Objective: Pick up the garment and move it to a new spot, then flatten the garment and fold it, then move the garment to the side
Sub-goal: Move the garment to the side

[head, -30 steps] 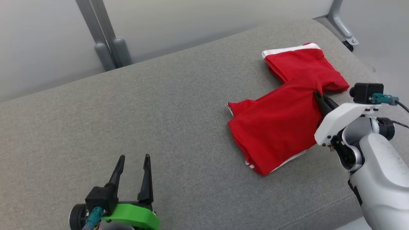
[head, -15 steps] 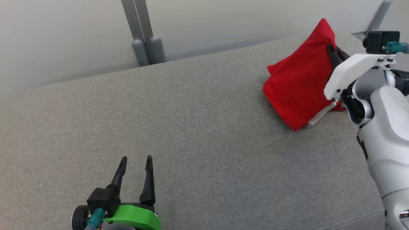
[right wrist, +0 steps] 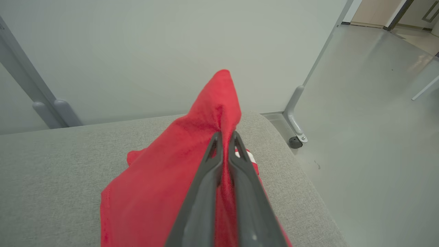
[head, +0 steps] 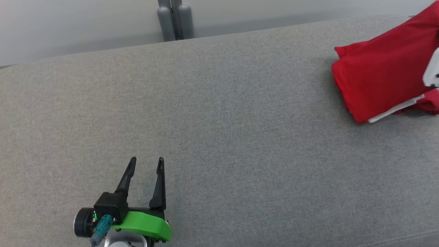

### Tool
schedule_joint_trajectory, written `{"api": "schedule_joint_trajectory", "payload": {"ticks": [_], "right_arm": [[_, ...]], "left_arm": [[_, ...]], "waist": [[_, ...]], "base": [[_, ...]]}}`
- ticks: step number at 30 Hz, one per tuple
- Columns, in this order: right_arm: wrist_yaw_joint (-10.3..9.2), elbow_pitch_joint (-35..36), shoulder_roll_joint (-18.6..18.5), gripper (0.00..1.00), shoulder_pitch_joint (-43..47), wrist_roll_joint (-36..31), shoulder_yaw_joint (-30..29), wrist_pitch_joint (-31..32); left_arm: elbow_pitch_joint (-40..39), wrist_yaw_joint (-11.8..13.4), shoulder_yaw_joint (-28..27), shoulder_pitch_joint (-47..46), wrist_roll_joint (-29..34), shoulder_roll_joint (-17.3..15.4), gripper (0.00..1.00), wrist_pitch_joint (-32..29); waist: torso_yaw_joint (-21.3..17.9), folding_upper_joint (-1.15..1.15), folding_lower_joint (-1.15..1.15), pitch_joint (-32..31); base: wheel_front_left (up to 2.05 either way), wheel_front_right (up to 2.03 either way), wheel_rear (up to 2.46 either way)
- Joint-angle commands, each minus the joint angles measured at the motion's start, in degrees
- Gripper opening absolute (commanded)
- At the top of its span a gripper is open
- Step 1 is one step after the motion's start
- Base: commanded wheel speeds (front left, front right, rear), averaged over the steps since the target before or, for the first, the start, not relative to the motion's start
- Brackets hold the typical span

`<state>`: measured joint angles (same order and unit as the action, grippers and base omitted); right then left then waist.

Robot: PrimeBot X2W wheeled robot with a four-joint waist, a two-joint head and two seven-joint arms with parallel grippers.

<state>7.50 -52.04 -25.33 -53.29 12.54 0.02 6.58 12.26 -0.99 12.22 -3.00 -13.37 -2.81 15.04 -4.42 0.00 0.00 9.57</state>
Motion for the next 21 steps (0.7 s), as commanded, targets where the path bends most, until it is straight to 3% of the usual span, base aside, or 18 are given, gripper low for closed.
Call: {"api": "schedule_joint_trajectory", "payload": {"ticks": [1, 10, 16, 18, 19, 21], "right_arm": [[-0.02, -0.7, -1.4, 0.0, -1.2, -1.4, -0.2, -0.8], [-0.04, -8.7, -7.0, 0.0, -4.0, -7.2, -7.2, -4.8], [-0.03, -13.6, -7.8, 0.0, -4.7, -13.0, -14.1, -7.6], [-0.04, -14.7, -7.8, 0.49, -4.3, -15.5, -17.6, -8.9], [-0.03, -14.9, -7.5, 1.0, -4.0, -16.5, -18.7, -9.3], [-0.03, -14.8, -6.8, 1.0, -3.8, -19.0, -21.3, -10.3]], "left_arm": [[-0.1, -0.3, -0.3, -1.2, 0.7, -0.4, 1.0, 0.2], [-1.2, -1.5, -0.4, -3.0, 2.5, -1.3, 1.0, 0.2], [-1.8, -1.8, -0.2, -3.8, 3.5, -1.6, 1.0, 0.2], [-2.0, -1.8, -0.1, -3.9, 3.6, -1.5, 1.0, 0.2], [-2.0, -1.8, -0.1, -4.0, 3.7, -1.5, 1.0, 0.2], [-2.0, -1.8, -0.1, -4.0, 3.8, -1.5, 1.0, 0.2]], "waist": [[1.7, 0.0, 0.0, 2.6], [3.8, 0.0, 0.0, 8.1], [4.5, 0.0, 0.0, 10.1], [4.6, 0.0, 0.0, 10.3], [4.6, 0.0, 0.0, 10.3], [4.5, 0.0, 0.0, 10.3]], "base": [[0.0, 0.0, 0.0], [0.0, 0.0, 0.0], [0.0, 0.0, 0.0], [0.0, 0.0, 0.0], [0.0, 0.0, 0.0], [0.0, 0.0, 0.0]]}}
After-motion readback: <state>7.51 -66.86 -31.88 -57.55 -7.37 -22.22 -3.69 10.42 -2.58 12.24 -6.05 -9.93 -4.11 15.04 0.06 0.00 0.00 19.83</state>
